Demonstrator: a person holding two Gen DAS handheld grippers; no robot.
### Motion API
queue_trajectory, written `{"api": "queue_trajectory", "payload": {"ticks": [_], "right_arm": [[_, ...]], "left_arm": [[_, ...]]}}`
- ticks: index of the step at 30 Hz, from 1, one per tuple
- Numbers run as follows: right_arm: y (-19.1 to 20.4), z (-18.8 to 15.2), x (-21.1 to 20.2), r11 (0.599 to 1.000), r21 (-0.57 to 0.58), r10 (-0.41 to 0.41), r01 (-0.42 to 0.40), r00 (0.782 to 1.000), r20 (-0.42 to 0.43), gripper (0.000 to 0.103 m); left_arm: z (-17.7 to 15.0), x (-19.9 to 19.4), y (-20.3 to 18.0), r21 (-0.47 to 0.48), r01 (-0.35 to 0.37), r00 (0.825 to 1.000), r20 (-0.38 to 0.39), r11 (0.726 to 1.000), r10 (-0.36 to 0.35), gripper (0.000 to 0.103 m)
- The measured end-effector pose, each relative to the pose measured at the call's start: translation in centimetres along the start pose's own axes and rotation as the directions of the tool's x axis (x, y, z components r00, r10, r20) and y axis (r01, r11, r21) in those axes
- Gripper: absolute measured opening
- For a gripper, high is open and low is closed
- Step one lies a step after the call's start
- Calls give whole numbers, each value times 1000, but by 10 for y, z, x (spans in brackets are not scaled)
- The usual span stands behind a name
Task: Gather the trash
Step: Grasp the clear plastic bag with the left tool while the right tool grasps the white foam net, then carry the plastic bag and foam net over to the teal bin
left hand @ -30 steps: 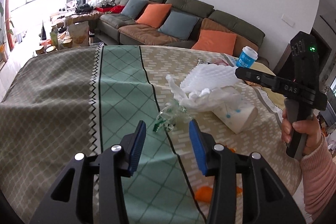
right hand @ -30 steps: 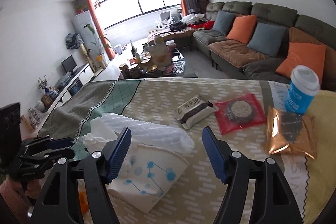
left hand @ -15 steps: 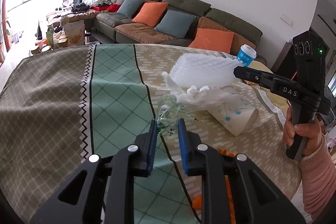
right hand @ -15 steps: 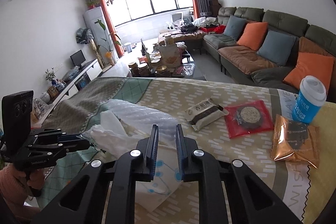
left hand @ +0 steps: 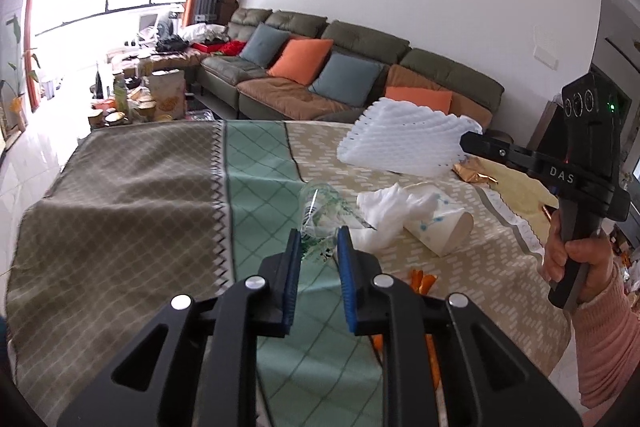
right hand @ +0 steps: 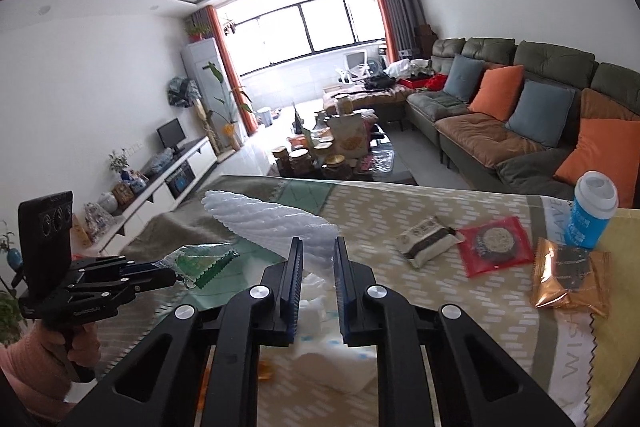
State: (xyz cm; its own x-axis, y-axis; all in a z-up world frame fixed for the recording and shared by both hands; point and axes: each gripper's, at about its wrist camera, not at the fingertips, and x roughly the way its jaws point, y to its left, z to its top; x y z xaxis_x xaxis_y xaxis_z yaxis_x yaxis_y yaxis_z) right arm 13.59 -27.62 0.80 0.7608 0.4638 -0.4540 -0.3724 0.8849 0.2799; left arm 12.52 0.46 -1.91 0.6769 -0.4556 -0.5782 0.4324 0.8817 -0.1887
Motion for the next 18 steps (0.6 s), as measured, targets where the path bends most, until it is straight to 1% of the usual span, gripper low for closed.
{"api": "queue_trajectory", "payload": {"ticks": [10,18], "right_arm": [[42,-12,3,994,10,108,-107,994,-9,15],[72,-22,16,983,11,182,-182,982,-46,15]], "left_arm": [[-23,-58,21,-46,-46,997,63,998,49,19],[-45,-89,36,-78,-94,992,71,992,100,19]]}}
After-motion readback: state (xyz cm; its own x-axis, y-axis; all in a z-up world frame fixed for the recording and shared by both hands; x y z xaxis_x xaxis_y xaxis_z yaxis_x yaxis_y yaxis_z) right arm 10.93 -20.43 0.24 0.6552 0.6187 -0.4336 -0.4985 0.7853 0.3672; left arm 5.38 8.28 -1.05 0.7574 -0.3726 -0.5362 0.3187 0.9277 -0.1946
